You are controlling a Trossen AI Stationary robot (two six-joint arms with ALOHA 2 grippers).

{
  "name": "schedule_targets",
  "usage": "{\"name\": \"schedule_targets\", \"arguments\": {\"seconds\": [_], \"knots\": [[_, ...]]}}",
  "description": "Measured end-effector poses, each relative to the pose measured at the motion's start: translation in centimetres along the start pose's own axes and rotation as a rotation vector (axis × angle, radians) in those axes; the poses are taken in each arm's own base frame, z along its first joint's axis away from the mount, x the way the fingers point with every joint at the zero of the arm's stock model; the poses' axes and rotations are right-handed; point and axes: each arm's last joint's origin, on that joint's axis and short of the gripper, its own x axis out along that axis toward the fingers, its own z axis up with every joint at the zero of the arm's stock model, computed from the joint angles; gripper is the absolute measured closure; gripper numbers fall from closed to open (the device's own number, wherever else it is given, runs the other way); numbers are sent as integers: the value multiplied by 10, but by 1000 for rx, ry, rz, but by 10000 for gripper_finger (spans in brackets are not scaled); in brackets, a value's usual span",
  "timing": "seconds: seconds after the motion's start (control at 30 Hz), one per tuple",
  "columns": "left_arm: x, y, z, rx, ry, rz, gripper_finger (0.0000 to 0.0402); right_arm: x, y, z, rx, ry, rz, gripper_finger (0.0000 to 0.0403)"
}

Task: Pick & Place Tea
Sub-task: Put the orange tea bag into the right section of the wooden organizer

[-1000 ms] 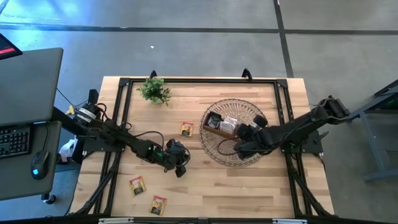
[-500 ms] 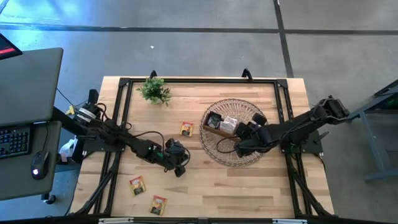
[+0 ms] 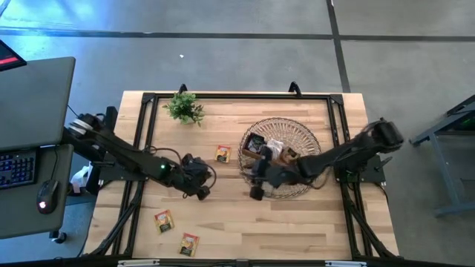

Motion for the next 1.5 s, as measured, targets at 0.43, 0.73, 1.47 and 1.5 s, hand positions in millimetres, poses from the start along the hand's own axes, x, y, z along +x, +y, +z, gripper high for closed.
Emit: {"name": "schedule_targets", "arguments": {"seconds": [0.43,0.73,1.47,1.5], "knots": [[-14,12,3,-26,-20,74,358,106,2,-16,-441,268,-40,296],[-14,13,2,-17,-11,84,358,140,-34,-18,-390,397,18,296],[-14,15,1,-3,-16,115,358,163,-56,-40,-358,430,1,297],[-14,15,1,-3,-16,115,358,163,-57,-40,-366,429,-12,298]]}}
